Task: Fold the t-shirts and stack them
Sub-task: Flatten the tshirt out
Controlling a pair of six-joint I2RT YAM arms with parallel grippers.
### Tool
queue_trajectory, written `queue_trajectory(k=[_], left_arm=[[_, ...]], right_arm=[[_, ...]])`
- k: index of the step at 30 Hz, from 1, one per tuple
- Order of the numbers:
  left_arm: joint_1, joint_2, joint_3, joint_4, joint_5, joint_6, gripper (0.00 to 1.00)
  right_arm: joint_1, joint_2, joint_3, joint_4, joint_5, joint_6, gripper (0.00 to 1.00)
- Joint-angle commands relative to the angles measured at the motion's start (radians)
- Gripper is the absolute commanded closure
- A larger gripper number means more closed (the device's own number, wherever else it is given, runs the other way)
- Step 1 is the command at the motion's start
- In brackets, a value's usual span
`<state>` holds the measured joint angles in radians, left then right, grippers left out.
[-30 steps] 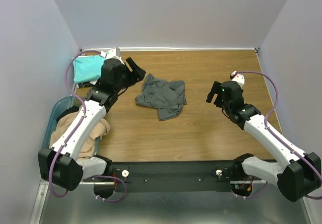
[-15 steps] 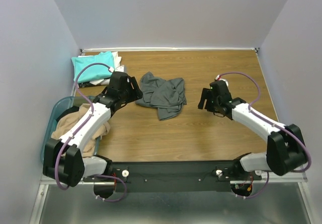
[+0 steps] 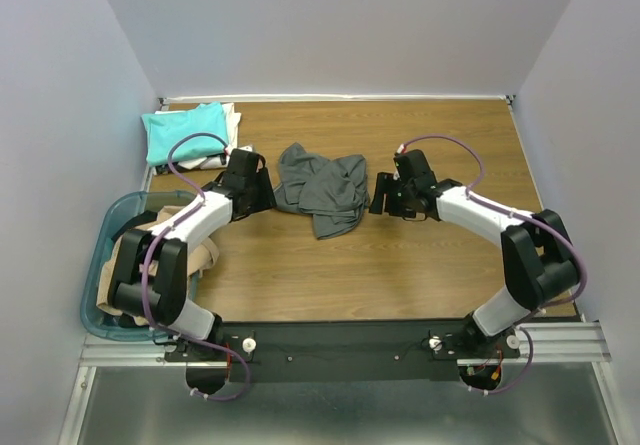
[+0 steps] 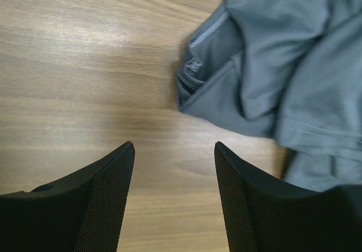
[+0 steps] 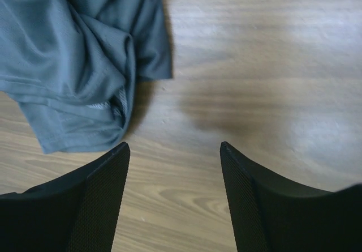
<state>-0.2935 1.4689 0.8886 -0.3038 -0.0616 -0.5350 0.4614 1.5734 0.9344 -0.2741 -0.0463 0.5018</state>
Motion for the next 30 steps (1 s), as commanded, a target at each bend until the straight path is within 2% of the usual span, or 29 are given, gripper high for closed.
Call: queue_trajectory(k=[1,5,11,18,21,22,23,25,27,28,29,30], left_arm=[[0.020,0.082,0.038,0.046,-0.006,0.050,0.34],[0.025,0.154,0.088,0.065,0.028,0.061,0.35],[0.025,0.234,0.135,0.095,0.087,0.060,0.37],[0.025,0.294,0.135,0.108,0.111,0.056,0.44],[0.025,0.303,0.122,0.103,0.097,0.055,0.53],[0.025,0.304,0.118,0.106,0.100,0.052,0.61],[0.025,0.304,0.115,0.109,0.101,0.053,0.64],[0.025,0.307,0.108,0.120,0.112,0.053,0.84],[0.025,0.311,0.111,0.121,0.117,0.053,0.94],[0.025,0.312,0.115,0.121,0.118,0.055,1.00],[0.025,0.309,0.125,0.120,0.121,0.055,1.00],[0.025,0.309,0.125,0.120,0.123,0.056,1.00]], right_arm=[[0.019,0.066,0.066,0.044,-0.067,-0.023,0.30],[0.033,0.129,0.107,0.053,-0.090,-0.031,0.34],[0.055,0.191,0.149,0.061,-0.092,-0.031,0.34],[0.069,0.250,0.178,0.070,-0.118,-0.025,0.37],[0.071,0.281,0.198,0.072,-0.138,-0.023,0.42],[0.071,0.286,0.202,0.070,-0.142,-0.017,0.44],[0.071,0.298,0.205,0.070,-0.150,-0.016,0.48],[0.069,0.306,0.214,0.070,-0.158,-0.012,0.52],[0.071,0.316,0.222,0.070,-0.167,-0.012,0.63],[0.071,0.321,0.225,0.069,-0.170,-0.014,0.70],[0.071,0.318,0.231,0.067,-0.167,-0.011,0.86],[0.069,0.313,0.231,0.067,-0.161,-0.011,0.94]])
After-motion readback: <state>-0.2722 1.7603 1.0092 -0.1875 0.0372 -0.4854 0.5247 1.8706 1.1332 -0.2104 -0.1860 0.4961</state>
